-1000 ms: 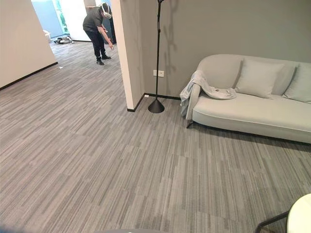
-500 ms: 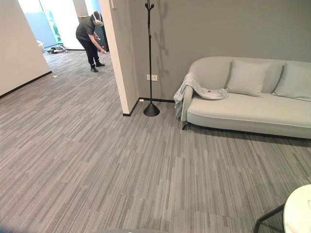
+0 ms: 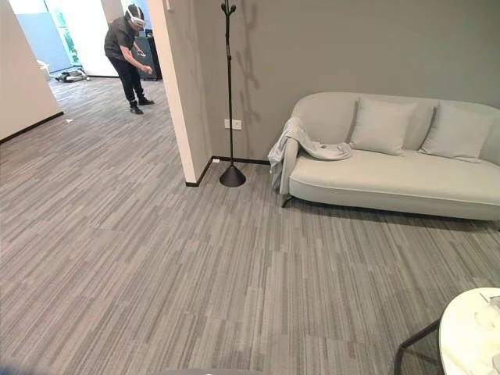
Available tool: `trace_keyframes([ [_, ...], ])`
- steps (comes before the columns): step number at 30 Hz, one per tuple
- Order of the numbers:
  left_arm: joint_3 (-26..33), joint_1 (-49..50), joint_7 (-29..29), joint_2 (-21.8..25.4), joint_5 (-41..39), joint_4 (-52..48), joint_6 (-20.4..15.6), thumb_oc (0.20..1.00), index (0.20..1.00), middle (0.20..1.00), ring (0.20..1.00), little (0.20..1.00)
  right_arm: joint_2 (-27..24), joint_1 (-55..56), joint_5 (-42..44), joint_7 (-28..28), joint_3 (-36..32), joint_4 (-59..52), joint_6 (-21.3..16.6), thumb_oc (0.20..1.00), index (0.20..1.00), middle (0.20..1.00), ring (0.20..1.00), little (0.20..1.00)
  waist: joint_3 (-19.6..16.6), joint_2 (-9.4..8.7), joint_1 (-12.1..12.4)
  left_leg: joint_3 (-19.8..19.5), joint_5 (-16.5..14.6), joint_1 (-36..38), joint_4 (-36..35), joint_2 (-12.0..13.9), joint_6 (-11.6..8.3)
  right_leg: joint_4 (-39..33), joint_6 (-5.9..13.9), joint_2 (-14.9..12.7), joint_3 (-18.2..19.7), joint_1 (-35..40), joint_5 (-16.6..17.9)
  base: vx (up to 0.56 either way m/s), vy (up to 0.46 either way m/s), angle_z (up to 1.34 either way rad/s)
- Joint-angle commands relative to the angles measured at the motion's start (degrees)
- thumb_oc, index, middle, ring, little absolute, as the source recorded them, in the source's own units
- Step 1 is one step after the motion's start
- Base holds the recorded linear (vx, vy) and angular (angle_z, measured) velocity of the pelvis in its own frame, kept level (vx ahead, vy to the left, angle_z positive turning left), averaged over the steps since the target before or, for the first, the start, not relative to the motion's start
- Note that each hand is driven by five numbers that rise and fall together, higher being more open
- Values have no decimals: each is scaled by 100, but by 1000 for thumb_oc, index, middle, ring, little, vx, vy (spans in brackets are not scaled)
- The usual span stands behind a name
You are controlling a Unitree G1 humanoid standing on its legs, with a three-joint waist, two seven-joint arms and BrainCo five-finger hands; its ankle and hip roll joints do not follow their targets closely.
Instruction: Hang the clothes on the sofa on the clothes rack.
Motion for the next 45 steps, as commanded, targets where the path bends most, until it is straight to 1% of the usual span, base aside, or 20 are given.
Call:
trace_keyframes([
  [1,-42,-354,14,-353,259,265,-104,1000,1000,1000,1000,1000,107,-477,-201,47,228,348,-10,1000,1000,1000,1000,1000,125,105,-164,-417,-102,-83,34,294,-273,35,477,-239,66,58,-187,28,-39,-1],
  [17,-23,-368,14,-325,212,279,-73,1000,1000,1000,1000,1000,62,-488,-92,70,178,305,-6,1000,1000,1000,1000,1000,175,128,-154,-474,-123,-20,34,330,-295,35,444,-208,35,135,-262,15,-10,0],
  [26,-75,-472,24,-293,157,331,9,1000,1000,1000,1000,1000,75,-673,143,71,164,232,17,1000,1000,1000,1000,1000,298,131,-296,-351,-128,68,34,482,-376,152,340,-58,125,44,-338,32,-74,-1],
  [27,-72,-532,49,-260,-10,248,-8,1000,1000,1000,1000,1000,75,-791,102,60,292,148,-50,1000,1000,1000,1000,1000,459,57,-270,-257,-319,-359,1167,638,-386,437,188,9,313,-51,-524,-18,-267,-16],
  [29,-65,-601,120,-231,-319,8,-7,1000,1000,1000,1000,1000,77,-861,133,-12,356,63,-85,1000,1000,1000,1000,1000,777,-58,-108,-526,51,-1441,3218,754,-262,618,-53,91,396,0,-647,21,-288,-44],
  [30,-39,-612,193,-239,-564,-72,-16,1000,1000,1000,1000,1000,74,-893,141,-45,382,46,-97,1000,1000,1000,1000,1000,890,-85,-52,-857,243,-1981,3961,611,-125,657,-136,117,394,1,-661,141,-188,-59],
  [31,44,-630,209,-255,-905,-102,3,1000,1000,1000,1000,1000,68,-911,126,-72,427,29,-100,1000,1000,1000,1000,1000,976,-118,17,-992,200,-2410,4334,420,-31,621,-165,126,441,81,-711,227,-94,-42],
  [32,196,-619,196,-252,-1252,-151,19,1000,1000,1000,1000,1000,63,-930,123,-73,467,10,-90,1000,1000,1000,1000,1000,1011,-131,142,-983,150,-2747,4368,291,9,541,-143,148,551,240,-792,352,-3,-40],
  [33,368,-594,221,-231,-1468,-179,-20,1000,1000,1000,1000,1000,66,-949,147,-77,488,-7,-87,1000,1000,1000,1000,1000,996,-123,293,-934,153,-2977,4086,228,-11,437,-111,159,668,431,-888,473,76,-37],
  [34,418,-557,239,-220,-1531,-197,-58,1000,1000,1000,1000,1000,72,-950,157,-74,532,-35,-100,1000,1000,1000,1000,1000,973,-93,416,-901,224,-3108,3463,187,-31,390,-98,169,758,569,-990,593,140,-47],
  [35,422,-514,230,-192,-1514,-198,-74,1000,1000,1000,1000,1000,52,-1003,104,-69,610,-78,-122,1000,1000,1000,1000,1000,961,-13,547,-932,441,-3161,2880,157,-111,355,-98,218,831,738,-1120,434,107,-55],
  [36,421,-514,230,-193,-1514,-198,-74,1000,1000,1000,1000,1000,51,-1004,104,-69,610,-78,-122,1000,1000,1000,1000,1000,955,-25,553,-920,487,-3140,2813,148,-112,358,-99,206,836,724,-1111,445,129,-98],
  [37,438,-472,241,-157,-1493,-174,-82,1000,1000,1000,1000,1000,39,-1099,11,-75,742,-156,-155,1000,1000,1000,1000,1000,931,74,723,-1036,714,-3130,1894,105,-178,327,-99,245,891,914,-1267,404,108,-134],
  [38,477,-459,263,-120,-1471,-95,-100,1000,1000,1000,1000,1000,43,-1160,-38,-78,837,-197,-176,1000,1000,1000,1000,1000,947,83,846,-1141,893,-3240,1208,-10,-239,339,-113,245,960,1043,-1415,871,211,-108],
  [39,537,-434,324,-13,-1311,224,-106,1000,1000,1000,1000,1000,95,-1410,-215,-92,1093,-249,-206,1000,1000,1000,1000,1000,943,22,1143,-1320,1026,-3641,430,-50,-389,386,-120,250,1162,1422,-1754,1007,240,-64],
  [40,606,-341,391,55,-1230,403,-131,1000,1000,1000,1000,1000,105,-1586,-370,-111,1251,-284,-258,1000,1000,1000,1000,1000,932,-46,1287,-1200,1082,-3860,246,-19,-412,427,-84,216,1275,1661,-1933,826,198,-2],
  [41,613,-344,388,62,-1227,409,-135,1000,1000,1000,1000,1000,114,-1591,-372,-111,1255,-280,-260,1000,1000,1000,1000,1000,939,-97,1296,-1158,1076,-3837,226,-48,-406,436,-76,164,1279,1665,-1958,1019,288,-69],
  [42,920,40,424,146,-1047,682,-95,1000,1000,1000,1000,1000,215,-1709,-831,-63,1541,-485,-264,1000,1000,1000,1000,1000,790,-185,1620,-1094,1207,-3768,263,98,-317,679,-10,30,1468,1915,-2107,978,291,-100],
  [44,1084,230,423,194,-935,682,-102,1000,1000,1000,1000,1000,382,-1694,-1285,-49,1762,-866,-332,1000,1000,1000,1000,1000,669,-269,1751,-1105,1638,-4073,1000,99,-278,1023,65,-114,1354,1974,-2032,1063,326,-106],
  [45,1109,298,449,215,-922,723,-114,1000,1000,1000,1000,1000,412,-1721,-1348,-26,1831,-933,-348,1000,1000,1000,1000,1000,608,-394,1806,-1094,1623,-4349,1756,44,-299,1335,224,-262,1162,1896,-1687,880,251,-43],
])
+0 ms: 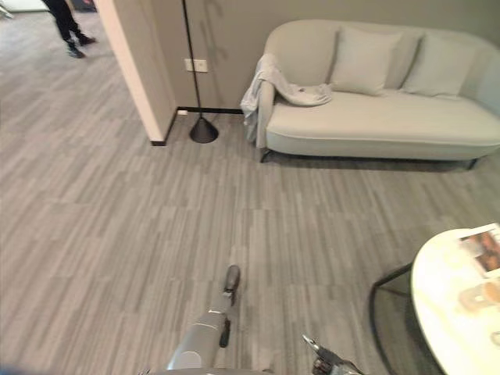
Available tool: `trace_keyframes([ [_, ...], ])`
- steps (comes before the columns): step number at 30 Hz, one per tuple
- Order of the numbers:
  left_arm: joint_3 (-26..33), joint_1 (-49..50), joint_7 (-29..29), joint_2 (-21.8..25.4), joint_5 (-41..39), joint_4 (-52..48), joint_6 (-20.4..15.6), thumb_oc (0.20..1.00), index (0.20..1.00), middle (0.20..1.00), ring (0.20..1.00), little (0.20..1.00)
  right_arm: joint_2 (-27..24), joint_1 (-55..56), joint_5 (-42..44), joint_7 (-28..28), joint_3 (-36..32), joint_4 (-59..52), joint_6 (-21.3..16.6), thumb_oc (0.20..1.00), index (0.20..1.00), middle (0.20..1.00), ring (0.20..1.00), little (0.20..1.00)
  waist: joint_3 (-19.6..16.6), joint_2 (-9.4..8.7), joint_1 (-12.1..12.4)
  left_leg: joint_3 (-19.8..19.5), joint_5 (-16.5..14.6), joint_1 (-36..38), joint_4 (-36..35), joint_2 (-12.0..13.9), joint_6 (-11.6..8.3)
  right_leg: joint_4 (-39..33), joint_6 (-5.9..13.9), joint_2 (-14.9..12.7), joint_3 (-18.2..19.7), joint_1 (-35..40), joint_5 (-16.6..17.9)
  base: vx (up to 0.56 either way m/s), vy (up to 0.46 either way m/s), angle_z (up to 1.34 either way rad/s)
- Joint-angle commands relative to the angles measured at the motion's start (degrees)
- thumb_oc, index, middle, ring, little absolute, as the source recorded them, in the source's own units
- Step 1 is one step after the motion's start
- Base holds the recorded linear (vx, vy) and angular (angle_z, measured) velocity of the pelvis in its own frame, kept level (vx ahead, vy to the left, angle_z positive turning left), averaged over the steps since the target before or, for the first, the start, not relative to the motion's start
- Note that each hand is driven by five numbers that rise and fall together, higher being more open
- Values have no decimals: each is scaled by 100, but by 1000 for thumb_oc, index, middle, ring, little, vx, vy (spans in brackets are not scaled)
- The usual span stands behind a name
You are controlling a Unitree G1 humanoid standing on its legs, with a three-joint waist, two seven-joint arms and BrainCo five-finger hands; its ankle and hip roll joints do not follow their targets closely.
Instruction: Hang the clothes on the sofa on the clothes rack.
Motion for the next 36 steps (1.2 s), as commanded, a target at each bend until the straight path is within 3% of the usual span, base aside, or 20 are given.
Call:
trace_keyframes([
  [1,-240,475,38,-169,209,-340,-67,1000,1000,1000,1000,1000,89,-38,-494,145,60,-370,-222,1000,1000,1000,1000,1000,-377,-269,423,99,1306,-817,1025,-448,587,564,1115,-506,-3,1673,651,1120,325,-37],
  [2,-168,441,27,-160,219,-417,5,1000,1000,1000,1000,1000,266,-116,-471,144,136,-576,-256,1000,1000,1000,1000,1000,-358,-233,557,216,796,-458,1328,-508,878,2020,1434,-834,-528,1119,2087,1116,381,-29],
  [3,-228,424,27,-162,284,-488,-20,1000,1000,1000,1000,1000,295,-64,-429,185,188,-746,-272,1000,1000,1000,1000,1000,-374,-135,524,291,597,-161,1228,-557,1009,2632,1379,-1000,-891,869,2527,804,300,-40],
  [5,-339,425,38,-193,307,-554,-15,1000,1000,1000,1000,1000,346,-27,-436,221,295,-999,-289,1000,1000,1000,1000,1000,-360,62,366,243,417,455,934,-630,1128,3294,1311,-1052,-1038,382,2719,568,262,17],
  [7,-554,327,13,-241,493,-746,-59,1000,1000,1000,1000,1000,367,104,-409,290,471,-1421,-335,1000,1000,1000,1000,1000,-274,348,-69,-54,236,1425,417,-745,1136,3640,1143,-731,-1199,-331,1794,926,201,84],
  [8,-774,166,65,-223,592,-1088,-137,1000,1000,1000,1000,1000,303,246,-122,233,389,-1662,-388,1000,1000,1000,1000,1000,-95,516,-561,-402,42,2244,85,-796,1082,3044,1076,-702,-1610,-1000,1217,952,-17,96],
  [10,-903,7,203,-193,540,-1363,-259,1000,1000,1000,1000,1000,198,376,119,154,317,-2026,-464,1000,1000,1000,1000,1000,51,553,-841,-596,-213,2747,-44,-804,958,1861,1017,-825,-1820,-1469,1091,775,-159,121],
  [14,-1007,-482,443,-158,823,-1494,-477,1000,1000,1000,1000,1000,29,485,528,48,-34,-2339,-480,1000,1000,1000,1000,1000,148,472,-1261,-902,-923,3868,-452,-602,633,-973,1537,-1250,-1773,-2091,2006,752,-268,95],
  [16,-1096,-662,480,-183,1010,-1553,-502,1000,1000,1000,1000,1000,-46,498,652,25,-230,-2328,-472,1000,1000,1000,1000,1000,213,602,-1419,-983,-1193,4442,-678,-353,519,-1206,1730,-1495,-1945,-2560,2166,744,-265,86],
  [20,-1166,-592,417,-316,1245,-1346,-539,1000,1000,1000,1000,1000,-172,793,876,125,-776,-1933,-440,1000,1000,1000,1000,1000,-4,604,-1938,-1317,-1693,5775,-909,140,346,-872,1910,-1725,-1329,-2631,2815,1010,-394,51],
  [22,-1192,-443,375,-383,1327,-1150,-484,1000,1000,1000,1000,1000,-225,842,908,90,-940,-1539,-394,1000,1000,1000,1000,1000,-183,653,-2007,-1237,-1484,5877,-613,476,252,-97,1833,-1583,-1187,-2825,2738,965,-501,76],
  [23,-1119,-357,424,-397,1216,-1003,-478,1000,1000,1000,1000,1000,-275,830,982,56,-1013,-1186,-364,1000,1000,1000,1000,1000,-266,762,-2018,-1057,-847,5796,-223,755,126,525,1705,-1442,-1274,-2894,2552,585,-346,57],
  [24,-1119,-359,424,-399,1215,-1001,-480,1000,1000,1000,1000,1000,-278,825,983,61,-1014,-1178,-366,1000,1000,1000,1000,1000,-284,754,-2028,-1072,-831,5776,-238,750,124,536,1701,-1458,-1277,-2918,2547,747,-475,52],
  [25,-1055,-287,410,-486,1029,-999,-425,1000,1000,1000,1000,1000,-313,756,1100,18,-1109,-836,-354,1000,1000,1000,1000,1000,-385,805,-1969,-748,356,5225,845,1122,230,1117,1420,-1262,-1344,-2818,2030,675,-483,60],
  [27,-1019,-223,360,-456,871,-1134,-397,1000,1000,1000,1000,1000,-347,743,1232,-59,-1169,-717,-420,1000,1000,1000,1000,1000,-420,680,-1854,-441,1362,4393,2270,1372,321,911,1047,-983,-1418,-2316,1647,836,-662,77],
  [29,-1084,-228,366,-418,830,-1306,-414,1000,1000,1000,1000,1000,-397,708,1193,-135,-1157,-737,-469,1000,1000,1000,1000,1000,-380,519,-1741,-310,1308,3833,2944,1356,473,649,856,-783,-1374,-1922,1572,488,-422,15],
  [30,-1146,-256,401,-393,836,-1507,-446,1000,1000,1000,1000,1000,-471,658,1130,-232,-1144,-756,-534,1000,1000,1000,1000,1000,-265,374,-1559,-258,901,3287,3512,1102,600,370,767,-667,-1300,-1532,1503,602,-343,-10],
  [31,-1128,-231,440,-343,625,-1689,-494,1000,1000,1000,1000,1000,-556,591,982,-310,-1112,-847,-520,1000,1000,1000,1000,1000,-114,160,-1221,-184,194,2250,4028,345,740,-116,764,-610,-1082,-936,1496,753,-361,3],
  [33,-1017,-200,423,-353,420,-1699,-555,1000,1000,1000,1000,1000,-565,635,951,-263,-1085,-906,-553,1000,1000,1000,1000,1000,-54,78,-962,-39,44,1706,3111,-184,688,-400,831,-583,-932,-572,1460,639,-117,-69],
  [36,-917,-124,403,-373,233,-1722,-573,1000,1000,1000,1000,1000,-560,650,860,-223,-971,-1004,-570,1000,1000,1000,1000,1000,-63,150,-712,54,153,1494,1384,-520,734,-527,876,-428,-876,-187,1322,484,24,-71],
])
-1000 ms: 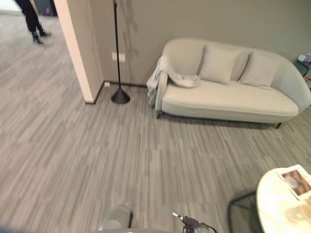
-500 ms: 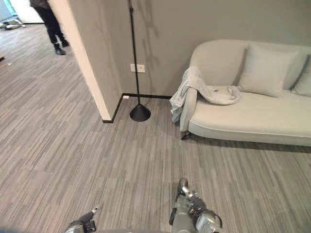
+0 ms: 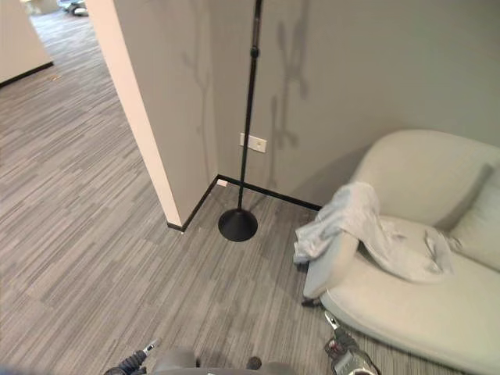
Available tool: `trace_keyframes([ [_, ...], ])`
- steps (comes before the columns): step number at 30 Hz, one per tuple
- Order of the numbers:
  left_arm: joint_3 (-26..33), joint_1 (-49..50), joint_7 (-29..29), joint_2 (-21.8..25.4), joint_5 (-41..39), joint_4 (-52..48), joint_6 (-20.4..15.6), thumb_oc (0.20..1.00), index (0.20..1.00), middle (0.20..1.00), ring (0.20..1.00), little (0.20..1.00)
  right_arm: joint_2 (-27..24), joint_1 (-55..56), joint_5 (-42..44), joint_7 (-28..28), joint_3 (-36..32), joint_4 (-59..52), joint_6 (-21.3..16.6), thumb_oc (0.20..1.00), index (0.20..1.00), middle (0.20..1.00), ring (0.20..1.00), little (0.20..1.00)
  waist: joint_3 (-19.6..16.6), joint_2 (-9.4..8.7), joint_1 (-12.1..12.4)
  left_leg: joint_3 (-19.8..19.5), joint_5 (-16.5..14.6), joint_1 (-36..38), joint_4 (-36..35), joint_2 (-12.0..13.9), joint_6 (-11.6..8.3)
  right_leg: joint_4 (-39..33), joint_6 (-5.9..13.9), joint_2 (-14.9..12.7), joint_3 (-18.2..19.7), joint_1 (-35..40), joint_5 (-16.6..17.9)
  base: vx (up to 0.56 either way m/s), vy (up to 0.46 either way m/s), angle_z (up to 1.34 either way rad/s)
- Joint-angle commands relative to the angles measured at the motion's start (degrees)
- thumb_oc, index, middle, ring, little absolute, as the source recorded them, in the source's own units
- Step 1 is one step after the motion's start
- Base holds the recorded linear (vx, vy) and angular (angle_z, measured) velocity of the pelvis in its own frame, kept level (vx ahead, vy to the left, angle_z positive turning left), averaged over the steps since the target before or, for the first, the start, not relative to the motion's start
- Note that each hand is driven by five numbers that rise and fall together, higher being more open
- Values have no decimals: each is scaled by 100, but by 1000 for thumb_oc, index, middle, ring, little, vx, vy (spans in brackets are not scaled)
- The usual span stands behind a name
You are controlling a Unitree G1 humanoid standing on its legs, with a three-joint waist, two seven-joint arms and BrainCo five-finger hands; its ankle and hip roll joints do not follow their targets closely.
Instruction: Hang the clothes on the sofa on the clothes rack.
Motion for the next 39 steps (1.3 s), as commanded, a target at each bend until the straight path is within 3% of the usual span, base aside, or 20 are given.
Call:
trace_keyframes([
  [1,318,-187,-34,-206,-388,85,-184,1000,1000,1000,1000,1000,-154,497,-341,51,504,-172,-46,1000,1000,1000,1000,1000,-78,421,169,-21,941,816,-3162,-151,26,-225,932,106,-151,-33,620,423,-5,-75],
  [3,392,-109,-17,-198,-378,213,-183,1000,1000,1000,1000,1000,-140,527,-721,-16,564,-201,-17,1000,1000,1000,1000,1000,-95,481,371,70,1232,502,-3962,-226,-90,-322,896,264,-164,430,341,714,-21,-54],
  [4,415,12,-24,-112,-28,467,-125,1000,1000,1000,1000,1000,-90,469,-879,33,616,-110,92,1000,1000,1000,1000,1000,-127,426,597,123,1266,214,-3668,-192,-73,-125,881,284,-41,778,76,808,15,-46],
  [7,638,37,-70,-91,-118,704,-46,1000,1000,1000,1000,1000,-17,434,-853,-74,545,1,-21,1000,1000,1000,1000,1000,-233,455,626,115,1248,519,-3465,-197,106,323,936,287,-27,767,-190,426,39,-114],
  [10,941,196,-89,26,-159,737,0,1000,1000,1000,1000,1000,257,710,-760,58,510,177,112,1000,1000,1000,1000,1000,-541,225,613,142,1072,1010,-3681,-434,299,962,1271,19,-95,652,518,637,13,-52],
  [13,796,161,-105,16,-88,592,-37,1000,1000,1000,1000,1000,289,771,-746,23,430,207,54,1000,1000,1000,1000,1000,-576,264,507,155,890,1310,-3837,-529,425,1696,1469,-94,-218,427,1082,244,32,-24],
  [16,692,94,-55,22,-19,520,-66,1000,1000,1000,1000,1000,332,768,-862,-42,451,233,46,1000,1000,1000,1000,1000,-529,336,410,147,771,1524,-3943,-555,502,2232,1594,-158,-327,210,1279,190,23,-12],
  [17,661,35,-2,42,-43,451,-77,1000,1000,1000,1000,1000,379,800,-989,-79,484,217,45,1000,1000,1000,1000,1000,-484,412,356,187,662,1675,-3970,-517,554,2603,1655,-291,-564,69,1462,142,8,33],
  [20,560,-16,32,32,46,435,-74,1000,1000,1000,1000,1000,446,824,-1196,-150,541,210,44,1000,1000,1000,1000,1000,-422,508,310,260,554,1867,-4001,-451,586,2956,1643,-533,-1031,-94,1375,139,3,27],
  [21,483,-30,60,-8,211,483,-18,1000,1000,1000,1000,1000,481,815,-1258,-234,549,187,28,1000,1000,1000,1000,1000,-421,616,310,478,489,1997,-4054,-282,508,2691,1521,-1050,-1834,-70,1081,103,-50,6],
  [22,482,-30,61,-9,213,484,-18,1000,1000,1000,1000,1000,481,818,-1259,-236,548,184,29,1000,1000,1000,1000,1000,-407,610,293,460,488,2013,-4055,-288,500,2688,1514,-1054,-1861,-40,1064,172,-107,-25],
  [24,469,-29,52,-50,316,651,53,1000,1000,1000,1000,1000,501,826,-1273,-244,583,82,14,1000,1000,1000,1000,1000,-385,675,317,709,350,2122,-4137,-18,312,2206,1464,-1792,-2618,-35,805,62,-187,-62],
  [25,473,-28,52,-48,319,659,50,1000,1000,1000,1000,1000,503,836,-1274,-246,589,73,17,1000,1000,1000,1000,1000,-378,668,328,720,325,2152,-4141,-24,300,2215,1482,-1799,-2594,-25,790,-67,-326,-115],
  [26,408,-84,102,-95,444,726,54,1000,1000,1000,1000,1000,488,863,-1430,-311,648,-56,-2,1000,1000,1000,1000,1000,-376,657,247,953,321,2120,-4200,182,139,1653,1631,-2208,-2720,-24,1175,-86,-279,-100],
  [29,276,-197,163,-159,358,563,-15,1000,1000,1000,1000,1000,457,1016,-1619,-387,675,-156,65,1000,1000,1000,1000,1000,-409,540,120,1207,399,2033,-4202,380,-37,1113,1883,-2440,-2509,22,1934,-121,-320,-54],
  [31,181,-268,145,-156,254,383,-77,1000,1000,1000,1000,1000,380,1109,-1656,-357,608,-133,123,1000,1000,1000,1000,1000,-445,430,51,1315,456,1920,-4090,522,-174,586,1938,-2242,-2365,197,1889,-164,-432,-93],
  [32,141,-359,172,-167,127,256,-105,1000,1000,1000,1000,1000,335,1098,-1716,-382,588,46,140,1000,1000,1000,1000,1000,-487,352,94,1383,577,1844,-4028,775,-341,301,1948,-1968,-2357,270,1540,-179,-524,-107],
  [33,141,-359,172,-167,127,256,-104,1000,1000,1000,1000,1000,335,1098,-1716,-382,588,46,140,1000,1000,1000,1000,1000,-487,352,95,1384,577,1844,-4028,775,-342,301,1948,-1968,-2356,269,1540,-100,-452,-76],
  [35,82,-457,173,-236,25,165,-141,1000,1000,1000,1000,1000,297,1066,-1742,-369,672,200,128,1000,1000,1000,1000,1000,-465,378,155,1483,1060,1856,-4123,1328,-663,-55,1719,-1422,-2304,291,863,-90,-534,-57],
  [39,-48,-438,86,-373,27,173,-152,1000,1000,1000,1000,1000,218,1083,-1718,-365,804,123,31,1000,1000,1000,1000,1000,-407,448,79,1545,1475,1941,-4243,1801,-869,-430,1488,-851,-2221,396,652,-41,-338,-36],
])
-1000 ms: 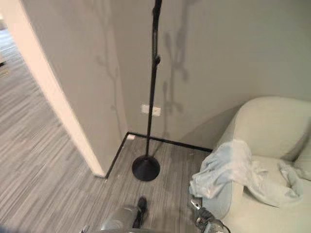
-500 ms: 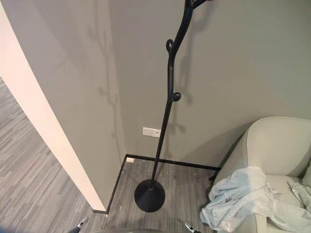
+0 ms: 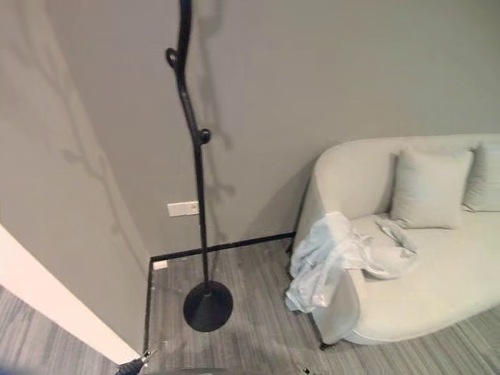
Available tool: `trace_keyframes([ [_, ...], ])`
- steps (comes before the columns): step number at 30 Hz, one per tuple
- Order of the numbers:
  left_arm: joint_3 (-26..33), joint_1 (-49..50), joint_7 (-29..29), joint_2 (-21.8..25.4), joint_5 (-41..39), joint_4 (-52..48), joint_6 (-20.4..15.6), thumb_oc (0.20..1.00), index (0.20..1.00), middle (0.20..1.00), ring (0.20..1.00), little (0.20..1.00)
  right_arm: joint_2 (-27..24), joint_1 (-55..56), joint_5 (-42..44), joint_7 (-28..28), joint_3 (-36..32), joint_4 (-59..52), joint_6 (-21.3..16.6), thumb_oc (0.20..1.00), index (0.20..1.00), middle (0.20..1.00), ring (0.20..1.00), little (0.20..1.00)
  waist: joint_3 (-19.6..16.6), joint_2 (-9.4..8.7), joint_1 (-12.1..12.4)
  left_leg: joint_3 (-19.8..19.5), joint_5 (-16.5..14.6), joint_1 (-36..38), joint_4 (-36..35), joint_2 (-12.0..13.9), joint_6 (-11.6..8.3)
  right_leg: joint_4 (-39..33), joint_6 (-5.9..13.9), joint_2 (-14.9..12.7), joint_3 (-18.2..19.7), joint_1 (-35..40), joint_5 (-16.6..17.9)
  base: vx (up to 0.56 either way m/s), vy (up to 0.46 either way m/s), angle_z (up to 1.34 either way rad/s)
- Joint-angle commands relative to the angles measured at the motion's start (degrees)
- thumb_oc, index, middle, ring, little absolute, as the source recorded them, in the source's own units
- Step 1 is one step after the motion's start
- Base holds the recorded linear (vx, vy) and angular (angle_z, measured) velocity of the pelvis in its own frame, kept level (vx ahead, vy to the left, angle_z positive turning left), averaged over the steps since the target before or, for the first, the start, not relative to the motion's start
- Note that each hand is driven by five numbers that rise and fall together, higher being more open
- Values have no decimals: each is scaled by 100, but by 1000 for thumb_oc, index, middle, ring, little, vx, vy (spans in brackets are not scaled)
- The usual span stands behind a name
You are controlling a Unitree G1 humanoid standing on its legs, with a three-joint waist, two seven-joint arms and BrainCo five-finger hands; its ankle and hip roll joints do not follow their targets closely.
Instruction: Hang the clothes on the sofa on the clothes rack.
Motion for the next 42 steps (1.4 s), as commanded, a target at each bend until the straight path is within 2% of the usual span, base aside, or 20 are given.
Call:
trace_keyframes([
  [1,1,-345,-51,-221,-139,197,-47,1000,1000,1000,1000,1000,-276,-215,-98,-61,256,-272,-198,1000,1000,1000,1000,1000,325,371,19,-924,1592,547,-1230,1303,-916,-639,-99,299,73,325,284,-24,-450,-19],
  [3,-12,-340,-68,-300,-180,196,-58,1000,1000,1000,1000,1000,-330,-186,-246,-34,404,-380,-216,1000,1000,1000,1000,1000,393,430,-6,-1072,1801,387,-1036,1458,-883,-821,-252,521,91,379,282,-65,-358,-23],
  [4,7,-340,-82,-331,-259,216,-10,1000,1000,1000,1000,1000,-360,-129,-337,7,560,-612,-213,1000,1000,1000,1000,1000,560,379,3,-1190,1826,168,-348,1515,-919,-828,-376,626,113,475,155,-119,-285,-26],
  [5,43,-305,-91,-335,-266,226,-19,1000,1000,1000,1000,1000,-399,-133,-443,60,704,-778,-199,1000,1000,1000,1000,1000,614,356,54,-1412,1663,-17,-72,1246,-705,-828,-411,611,151,397,187,-74,-364,-15],
  [7,103,-279,-146,-319,-157,317,-37,1000,1000,1000,1000,1000,-487,-168,-672,137,860,-1139,-250,1000,1000,1000,1000,1000,661,276,136,-2031,926,-371,105,325,-435,-828,-404,517,281,392,183,-1,-146,-27],
  [8,165,-245,-161,-288,-109,363,-36,1000,1000,1000,1000,1000,-524,-185,-767,161,908,-1340,-268,1000,1000,1000,1000,1000,647,268,152,-2088,800,-364,-20,49,-371,-828,-391,526,306,396,210,52,-61,-54],
  [9,166,-244,-162,-287,-109,364,-36,1000,1000,1000,1000,1000,-523,-184,-767,160,909,-1342,-267,1000,1000,1000,1000,1000,650,266,151,-2087,799,-359,-21,46,-370,-828,-389,523,305,400,209,124,-81,-51],
  [10,291,-108,-220,-189,135,530,41,1000,1000,1000,1000,1000,-657,-221,-1002,164,1010,-1896,-265,1000,1000,1000,1000,1000,585,258,188,-1900,812,-622,-59,-388,-217,-828,-406,588,264,404,163,138,-53,-28],
  [11,400,-32,-251,-144,209,593,94,1000,1000,1000,1000,1000,-709,-275,-1153,126,1044,-2086,-265,1000,1000,1000,1000,1000,551,283,253,-1778,846,-724,-98,-523,-166,-828,-433,654,322,412,128,179,-49,-2],
  [14,630,154,-233,-36,316,715,179,1000,1000,1000,1000,1000,-858,-593,-1613,-24,1171,-2572,-171,1000,1000,1000,1000,1000,490,364,409,-1640,868,-500,-431,-592,-99,-780,-441,796,421,474,-18,187,38,-2],
  [19,701,180,-276,122,517,746,244,1000,1000,1000,1000,1000,-1000,-754,-2049,-2,1115,-3341,-99,1000,1000,1000,1000,1000,387,208,461,-1712,574,-228,-554,-762,153,90,-375,523,369,342,-185,241,77,-5],
  [23,542,63,-274,137,524,495,178,1000,1000,1000,1000,1000,-986,-771,-2180,85,1135,-3534,-58,1000,1000,1000,1000,1000,511,244,259,-1786,234,448,-788,-958,520,2391,121,54,595,-500,762,211,130,34],
  [24,542,62,-274,135,524,495,179,1000,1000,1000,1000,1000,-989,-772,-2180,85,1135,-3535,-57,1000,1000,1000,1000,1000,499,251,260,-1786,244,434,-793,-950,519,2381,116,64,593,-513,775,277,111,25],
  [25,382,-8,-232,158,513,340,154,1000,1000,1000,1000,1000,-932,-736,-2151,51,1122,-3619,-92,1000,1000,1000,1000,1000,618,398,121,-1967,180,745,-891,-916,605,3395,108,37,766,-1044,977,315,56,38],
  [27,356,-38,-156,175,455,186,113,1000,1000,1000,1000,1000,-920,-605,-2179,25,1093,-3851,-71,1000,1000,1000,1000,1000,672,474,-30,-2218,150,1053,-1054,-905,577,3374,12,134,856,-1495,858,395,-41,57],
  [30,207,-154,-12,179,603,86,29,1000,1000,1000,1000,1000,-1099,-426,-2316,-269,842,-4540,-97,1000,1000,1000,1000,1000,773,428,-327,-2686,-246,1518,-1051,-838,328,1444,-106,94,1131,-1832,857,370,-226,94],
  [33,232,-303,121,162,753,46,-30,1000,1000,1000,1000,1000,-1242,-374,-2796,-737,495,-4875,-57,1000,1000,1000,1000,1000,810,401,-515,-3062,-570,1862,-1077,-711,97,-6,165,-194,1771,-2004,1468,398,-277,78],
  [38,244,-256,173,184,1069,-35,-86,1000,1000,1000,1000,1000,-1623,-171,-3425,-1135,-222,-5262,-33,1000,1000,1000,1000,1000,681,395,-768,-3526,-889,2616,-1356,-243,-129,-258,488,-570,2265,-2066,2245,461,-314,75],
  [41,356,-173,199,239,1019,-89,-100,1000,1000,1000,1000,1000,-1845,-169,-3798,-1220,-323,-5089,39,1000,1000,1000,1000,1000,562,312,-777,-3547,-848,2793,-1432,132,-301,120,502,-320,2264,-1992,1793,361,-385,79],
  [42,426,-121,269,226,806,-153,-175,1000,1000,1000,1000,1000,-1948,-226,-3881,-1194,-259,-4972,103,1000,1000,1000,1000,1000,526,375,-743,-3544,-543,2766,-1323,341,-379,282,401,-128,2153,-2024,1563,226,-326,88],
])
